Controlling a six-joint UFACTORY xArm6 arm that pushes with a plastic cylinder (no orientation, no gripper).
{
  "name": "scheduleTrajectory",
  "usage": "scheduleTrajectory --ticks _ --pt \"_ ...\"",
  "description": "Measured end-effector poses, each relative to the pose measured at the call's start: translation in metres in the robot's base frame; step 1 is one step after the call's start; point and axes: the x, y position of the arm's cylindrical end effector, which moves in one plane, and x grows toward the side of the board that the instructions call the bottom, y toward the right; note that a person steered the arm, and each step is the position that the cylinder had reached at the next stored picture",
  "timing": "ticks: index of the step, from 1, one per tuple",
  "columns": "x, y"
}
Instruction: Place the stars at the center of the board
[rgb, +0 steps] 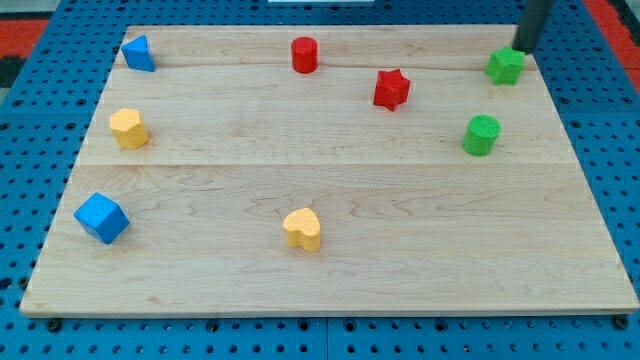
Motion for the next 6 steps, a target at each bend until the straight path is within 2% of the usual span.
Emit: scheduleTrajectory --ticks 1,2,3,4,5,6 --pt "0.024 -0.098" --pt "0.033 -0.256" --pt "0.044 -0.312" --pt "0.038 -0.254" --pt "0.039 -0.163" --pt "0.082 -0.230"
